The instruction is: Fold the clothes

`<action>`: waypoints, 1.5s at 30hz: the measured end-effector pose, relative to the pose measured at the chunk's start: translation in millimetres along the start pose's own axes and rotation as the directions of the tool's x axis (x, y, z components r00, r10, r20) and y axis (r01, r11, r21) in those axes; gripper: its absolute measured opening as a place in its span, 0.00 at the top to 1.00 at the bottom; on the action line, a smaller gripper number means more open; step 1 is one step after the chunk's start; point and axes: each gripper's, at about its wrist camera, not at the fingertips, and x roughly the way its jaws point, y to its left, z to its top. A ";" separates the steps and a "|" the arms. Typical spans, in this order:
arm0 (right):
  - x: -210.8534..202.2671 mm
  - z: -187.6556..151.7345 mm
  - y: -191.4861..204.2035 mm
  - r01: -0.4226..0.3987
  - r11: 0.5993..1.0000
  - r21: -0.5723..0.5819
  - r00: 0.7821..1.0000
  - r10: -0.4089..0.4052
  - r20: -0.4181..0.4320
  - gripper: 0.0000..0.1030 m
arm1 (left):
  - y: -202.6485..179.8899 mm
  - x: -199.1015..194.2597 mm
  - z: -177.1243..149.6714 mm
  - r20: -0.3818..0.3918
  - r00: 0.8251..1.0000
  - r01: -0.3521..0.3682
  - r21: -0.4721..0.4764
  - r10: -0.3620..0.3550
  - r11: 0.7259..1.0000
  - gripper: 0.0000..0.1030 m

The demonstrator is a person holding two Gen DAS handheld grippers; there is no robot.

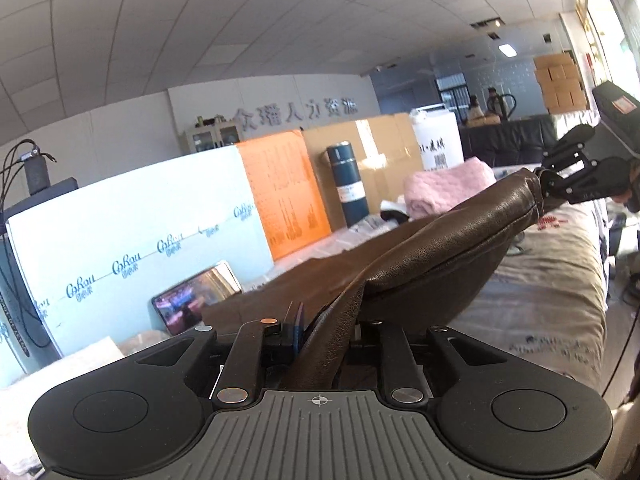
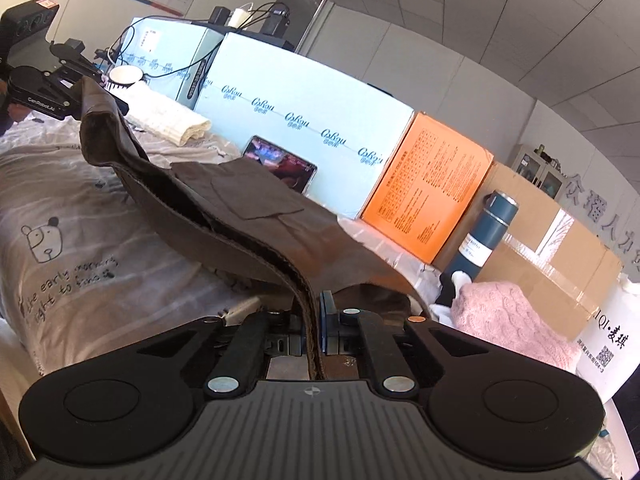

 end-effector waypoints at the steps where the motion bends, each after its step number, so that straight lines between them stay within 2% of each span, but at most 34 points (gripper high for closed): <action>1: 3.2 2.3 -4.8 0.008 1.000 -0.001 1.000 -0.008 0.013 0.95 | 5.6 6.3 2.7 0.021 1.000 -0.017 -0.013 0.017 1.000 0.81; 5: 20.1 10.6 -24.9 0.037 0.999 0.023 0.997 -0.039 0.068 0.94 | 18.5 37.2 8.7 0.043 0.995 -0.093 -0.056 0.095 0.994 0.81; 9: 46.0 15.7 -43.5 0.045 0.998 0.042 0.996 -0.048 0.080 0.94 | 36.7 69.8 8.9 0.000 0.994 -0.106 -0.088 0.106 0.990 0.81; 18: 112.3 11.3 -80.5 0.010 0.997 0.080 1.000 -0.011 0.014 0.94 | 80.8 140.4 -3.8 -0.111 0.993 -0.062 -0.196 0.040 0.979 0.81; 26: 159.8 -7.9 -101.5 -0.032 0.990 0.139 0.994 0.047 -0.100 0.94 | 103.7 198.6 -21.3 -0.229 0.971 0.008 -0.272 -0.073 0.962 0.79; 28: 165.9 -14.5 -106.7 -0.029 0.984 0.174 0.992 0.050 -0.116 0.90 | 109.9 206.2 -27.0 -0.231 0.969 0.018 -0.305 -0.093 0.952 0.72; 29: 167.3 -18.0 -109.4 -0.015 0.981 0.193 0.992 0.039 -0.123 0.85 | 113.7 208.2 -28.7 -0.226 0.968 0.028 -0.326 -0.107 0.945 0.66; 30: 168.7 -21.5 -112.1 0.000 0.977 0.211 0.991 0.028 -0.131 0.75 | 117.5 210.2 -30.4 -0.221 0.968 0.039 -0.347 -0.122 0.937 0.62; 32: 168.4 -27.5 -117.7 0.028 0.966 0.256 0.991 0.007 -0.134 0.63 | 124.5 212.1 -32.1 -0.203 0.968 0.056 -0.394 -0.147 0.917 0.36; 34: 164.7 -32.5 -123.2 0.042 0.948 0.317 0.992 -0.002 -0.126 0.57 | 131.4 212.4 -33.4 -0.180 0.970 0.069 -0.446 -0.165 0.893 0.18; 35: 162.8 -35.0 -126.0 0.048 0.935 0.351 0.993 -0.006 -0.122 0.50 | 135.4 212.9 -35.0 -0.170 0.969 0.080 -0.476 -0.180 0.876 0.12; 36: 160.7 -37.6 -129.1 0.053 0.918 0.393 0.993 -0.007 -0.116 0.41 | 138.8 213.2 -37.5 -0.159 0.969 0.087 -0.504 -0.191 0.859 0.10; 38: 157.5 -42.8 -135.0 0.047 0.879 0.474 0.995 0.000 -0.100 0.34 | 145.6 213.7 -42.8 -0.136 0.968 0.101 -0.558 -0.210 0.824 0.10; 42: 150.2 -48.5 -138.6 0.033 0.811 0.584 0.998 0.008 -0.067 0.29 | 154.3 213.2 -48.3 -0.109 0.969 0.107 -0.621 -0.220 0.777 0.09; 45: 149.1 -49.9 -138.3 0.040 0.774 0.632 0.998 0.002 -0.065 0.29 | 155.9 211.1 -49.1 -0.089 0.968 0.126 -0.634 -0.233 0.763 0.09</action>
